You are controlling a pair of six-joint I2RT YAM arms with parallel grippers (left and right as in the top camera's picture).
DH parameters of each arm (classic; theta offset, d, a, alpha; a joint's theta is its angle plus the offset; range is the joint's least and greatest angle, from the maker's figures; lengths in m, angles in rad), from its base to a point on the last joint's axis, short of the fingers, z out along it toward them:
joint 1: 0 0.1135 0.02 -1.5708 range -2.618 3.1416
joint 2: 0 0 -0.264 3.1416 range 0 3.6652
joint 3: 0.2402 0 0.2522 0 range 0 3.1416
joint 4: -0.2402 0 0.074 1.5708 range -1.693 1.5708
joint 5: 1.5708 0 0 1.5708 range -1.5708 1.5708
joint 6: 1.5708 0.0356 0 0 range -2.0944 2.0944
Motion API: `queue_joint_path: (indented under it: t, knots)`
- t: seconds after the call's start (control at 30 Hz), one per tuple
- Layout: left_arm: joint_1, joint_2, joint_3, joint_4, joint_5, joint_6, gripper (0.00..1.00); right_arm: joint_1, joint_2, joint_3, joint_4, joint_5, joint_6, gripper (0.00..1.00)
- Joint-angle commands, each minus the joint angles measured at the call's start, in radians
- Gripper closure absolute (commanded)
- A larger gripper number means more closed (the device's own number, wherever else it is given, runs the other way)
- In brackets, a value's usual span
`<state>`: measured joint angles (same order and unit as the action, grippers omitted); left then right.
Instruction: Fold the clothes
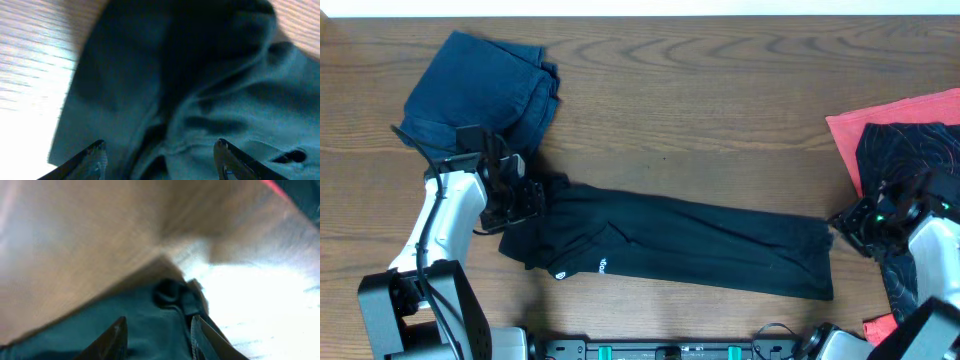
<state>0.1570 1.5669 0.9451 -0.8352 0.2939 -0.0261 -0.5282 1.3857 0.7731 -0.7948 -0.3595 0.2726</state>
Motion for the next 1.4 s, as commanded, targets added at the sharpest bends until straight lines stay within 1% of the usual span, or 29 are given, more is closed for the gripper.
queue_joint_path:
  t: [0.0, 0.17, 0.23, 0.37, 0.4, 0.43, 0.47, 0.5, 0.53, 0.57, 0.6, 0.77, 0.97, 1.0, 1.03, 1.07, 1.1, 1.13, 1.17, 1.2, 1.23, 1.3, 1.37]
  knots:
    - [0.002, -0.012, 0.005, -0.001, 0.101, 0.019, 0.30, 0.001, -0.011, 0.006, -0.001, -0.025, -0.018, 0.60]
    - [-0.019, -0.011, -0.034, 0.010, 0.141, 0.061, 0.31, 0.035, -0.010, -0.057, 0.055, -0.024, -0.003, 0.61]
    - [-0.032, -0.011, -0.055, 0.010, 0.140, 0.078, 0.36, 0.048, -0.010, -0.084, 0.084, -0.023, 0.003, 0.61]
    - [-0.049, -0.011, -0.090, 0.029, 0.140, 0.078, 0.49, 0.058, -0.010, -0.141, 0.155, -0.022, 0.031, 0.65]
    - [-0.053, -0.011, -0.100, 0.039, 0.140, 0.078, 0.56, 0.058, -0.010, -0.153, 0.173, -0.022, 0.036, 0.68]
    - [-0.055, -0.011, -0.113, 0.049, 0.140, 0.078, 0.64, 0.058, -0.010, -0.164, 0.196, -0.022, 0.037, 0.72]
    - [-0.056, -0.011, -0.124, 0.058, 0.140, 0.078, 0.69, 0.058, -0.010, -0.172, 0.218, -0.021, 0.037, 0.77]
    - [-0.056, -0.011, -0.136, 0.066, 0.140, 0.078, 0.80, 0.058, -0.010, -0.178, 0.242, -0.013, 0.037, 0.84]
    - [-0.056, -0.011, -0.145, 0.069, 0.138, 0.079, 0.89, 0.058, -0.010, -0.180, 0.258, -0.012, 0.038, 0.89]
    - [-0.056, -0.011, -0.151, 0.070, 0.134, 0.078, 0.94, 0.057, -0.010, -0.180, 0.280, -0.013, 0.038, 0.95]
    - [-0.056, -0.011, -0.156, 0.070, 0.124, 0.078, 0.94, 0.057, -0.010, -0.179, 0.301, -0.015, 0.043, 0.99]
    - [-0.056, -0.011, -0.157, 0.071, 0.088, 0.078, 0.95, 0.049, -0.010, -0.179, 0.406, -0.024, 0.095, 0.99]
    - [-0.056, -0.011, -0.157, 0.073, 0.070, 0.078, 0.94, 0.049, -0.010, -0.179, 0.440, -0.022, 0.101, 0.99]
    - [-0.055, -0.011, -0.157, 0.074, 0.061, 0.077, 0.94, 0.048, -0.010, -0.179, 0.444, -0.018, 0.101, 0.97]
    - [-0.055, -0.011, -0.156, 0.074, 0.056, 0.077, 0.94, 0.048, -0.010, -0.179, 0.447, -0.019, 0.101, 0.81]
    - [-0.055, -0.011, -0.154, 0.074, 0.057, 0.077, 0.94, 0.047, -0.010, -0.178, 0.447, -0.029, 0.100, 0.61]
    - [-0.056, -0.011, -0.148, 0.069, 0.061, 0.077, 0.83, 0.044, -0.013, -0.178, 0.442, -0.047, 0.091, 0.53]
    - [-0.055, -0.013, -0.138, 0.062, 0.060, 0.077, 0.69, 0.039, -0.014, -0.177, 0.435, -0.060, 0.079, 0.50]
    - [-0.055, -0.014, -0.124, 0.050, 0.060, 0.077, 0.64, 0.029, -0.018, -0.175, 0.421, -0.059, 0.078, 0.48]
    - [-0.054, -0.018, -0.101, 0.027, 0.060, 0.077, 0.61, 0.014, -0.022, -0.172, 0.408, -0.060, 0.078, 0.48]
    - [-0.053, -0.023, -0.080, 0.006, 0.060, 0.077, 0.56, -0.005, -0.027, -0.166, 0.392, -0.063, 0.078, 0.48]
    - [-0.053, -0.040, -0.034, -0.035, 0.060, 0.077, 0.54, -0.042, -0.038, -0.153, 0.352, -0.086, 0.076, 0.48]
    - [-0.053, -0.061, 0.007, -0.070, 0.060, 0.077, 0.50, -0.067, -0.052, -0.144, 0.300, -0.121, 0.043, 0.49]
